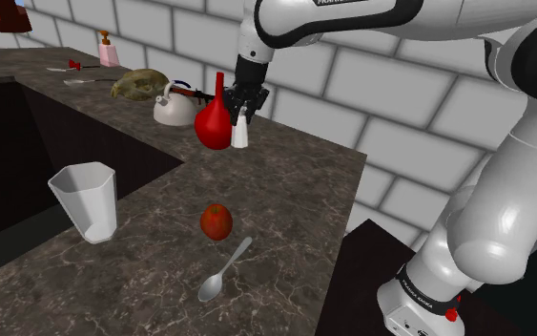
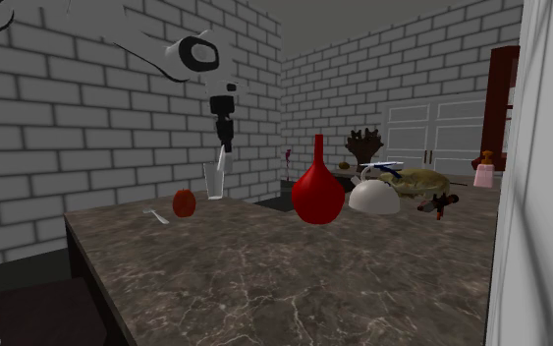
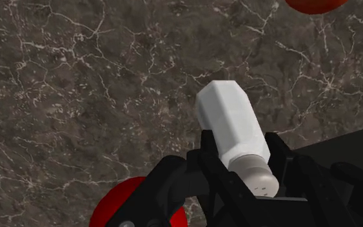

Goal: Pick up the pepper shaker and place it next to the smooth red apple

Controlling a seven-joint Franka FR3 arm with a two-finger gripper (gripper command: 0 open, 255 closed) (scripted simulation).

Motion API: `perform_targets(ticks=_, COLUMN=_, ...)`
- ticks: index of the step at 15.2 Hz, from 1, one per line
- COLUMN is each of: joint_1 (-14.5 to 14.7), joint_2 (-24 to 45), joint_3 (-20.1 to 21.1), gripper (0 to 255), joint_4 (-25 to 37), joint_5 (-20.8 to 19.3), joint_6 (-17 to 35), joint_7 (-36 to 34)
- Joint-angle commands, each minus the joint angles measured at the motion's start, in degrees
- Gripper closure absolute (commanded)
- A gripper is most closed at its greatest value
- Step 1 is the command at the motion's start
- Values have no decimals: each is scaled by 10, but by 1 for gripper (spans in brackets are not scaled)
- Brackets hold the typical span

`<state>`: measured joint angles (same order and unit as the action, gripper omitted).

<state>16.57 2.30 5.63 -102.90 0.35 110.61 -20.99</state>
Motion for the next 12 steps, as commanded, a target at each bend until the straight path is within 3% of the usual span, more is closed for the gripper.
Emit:
perform_targets(ticks=1, joint_1=14, joint_2=3, joint_3=13, gripper=255, joint_4=9, joint_5=-4, joint_6=-5, joint_7=-29)
perform_targets(ticks=12, joint_1=88, joint_2=79, joint_3=68, gripper=255, joint_4=97, joint_5=-36, joint_6=-21, joint_7=-164)
